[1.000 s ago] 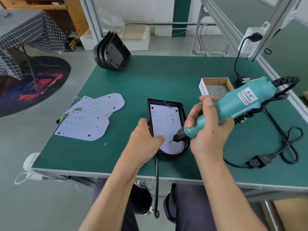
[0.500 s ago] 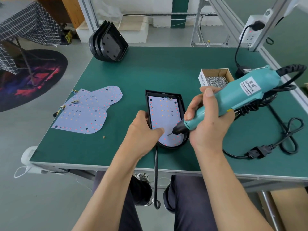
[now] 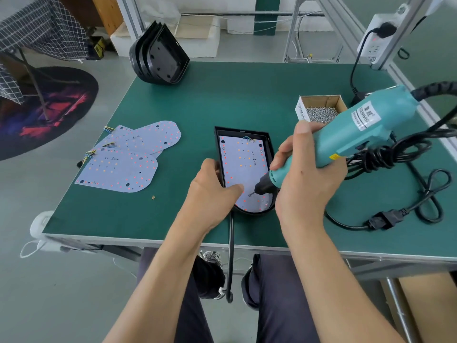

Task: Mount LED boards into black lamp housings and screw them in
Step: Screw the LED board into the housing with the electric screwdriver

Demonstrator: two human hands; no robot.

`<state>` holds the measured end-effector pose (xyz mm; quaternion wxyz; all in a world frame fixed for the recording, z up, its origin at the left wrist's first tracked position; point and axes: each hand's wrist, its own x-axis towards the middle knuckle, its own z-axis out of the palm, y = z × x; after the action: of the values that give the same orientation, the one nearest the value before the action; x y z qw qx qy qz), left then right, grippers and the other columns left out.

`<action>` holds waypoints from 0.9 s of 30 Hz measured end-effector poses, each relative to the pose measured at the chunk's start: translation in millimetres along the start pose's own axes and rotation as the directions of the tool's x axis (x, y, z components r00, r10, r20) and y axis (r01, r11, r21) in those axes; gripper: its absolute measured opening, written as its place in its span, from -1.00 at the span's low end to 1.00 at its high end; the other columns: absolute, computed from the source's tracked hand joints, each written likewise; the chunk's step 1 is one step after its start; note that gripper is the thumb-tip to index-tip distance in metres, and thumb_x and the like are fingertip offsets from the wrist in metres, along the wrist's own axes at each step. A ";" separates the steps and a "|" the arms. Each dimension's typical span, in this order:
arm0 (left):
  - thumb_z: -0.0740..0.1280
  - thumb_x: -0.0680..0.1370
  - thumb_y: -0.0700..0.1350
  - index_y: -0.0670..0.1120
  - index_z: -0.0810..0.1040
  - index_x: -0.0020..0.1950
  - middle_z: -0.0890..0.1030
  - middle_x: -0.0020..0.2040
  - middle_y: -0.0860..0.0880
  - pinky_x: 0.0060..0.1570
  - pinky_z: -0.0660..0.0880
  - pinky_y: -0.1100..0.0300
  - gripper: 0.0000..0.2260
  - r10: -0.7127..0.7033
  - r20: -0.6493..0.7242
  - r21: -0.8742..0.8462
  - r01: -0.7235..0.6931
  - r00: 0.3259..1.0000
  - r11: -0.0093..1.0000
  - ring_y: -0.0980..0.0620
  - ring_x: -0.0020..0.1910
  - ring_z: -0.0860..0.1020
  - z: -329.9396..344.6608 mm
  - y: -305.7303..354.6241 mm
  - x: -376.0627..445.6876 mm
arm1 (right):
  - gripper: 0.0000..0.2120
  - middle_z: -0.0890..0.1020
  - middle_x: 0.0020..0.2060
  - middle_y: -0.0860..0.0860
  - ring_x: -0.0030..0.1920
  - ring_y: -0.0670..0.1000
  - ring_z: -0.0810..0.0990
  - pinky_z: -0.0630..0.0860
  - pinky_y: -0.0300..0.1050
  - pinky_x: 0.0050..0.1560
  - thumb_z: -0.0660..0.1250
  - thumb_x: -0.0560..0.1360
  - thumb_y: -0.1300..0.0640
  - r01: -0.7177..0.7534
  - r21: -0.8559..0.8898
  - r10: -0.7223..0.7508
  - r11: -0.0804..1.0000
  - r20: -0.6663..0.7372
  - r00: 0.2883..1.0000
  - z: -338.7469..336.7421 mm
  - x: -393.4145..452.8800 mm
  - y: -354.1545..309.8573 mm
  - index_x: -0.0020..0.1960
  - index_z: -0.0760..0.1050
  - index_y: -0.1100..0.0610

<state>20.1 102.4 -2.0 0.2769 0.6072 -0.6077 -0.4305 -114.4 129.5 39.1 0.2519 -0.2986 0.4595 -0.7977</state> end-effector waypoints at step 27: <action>0.50 0.47 -0.06 0.11 0.43 0.05 0.62 -0.03 0.21 -0.25 0.39 0.30 -0.72 -0.010 -0.016 0.002 0.010 1.000 1.000 0.27 -0.09 0.59 1.5 0.2 0.5 | -0.80 0.53 -0.42 -0.03 -0.51 0.08 0.43 0.41 -0.15 -0.34 0.33 0.60 0.16 -0.014 0.076 -0.007 0.997 0.269 0.963 -12.1 11.5 8.8 -0.15 0.53 -0.10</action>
<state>18.7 102.1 -2.7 0.2791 0.6137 -0.6029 -0.4265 -129.9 124.8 29.4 0.3249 -0.3935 0.3901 -0.7664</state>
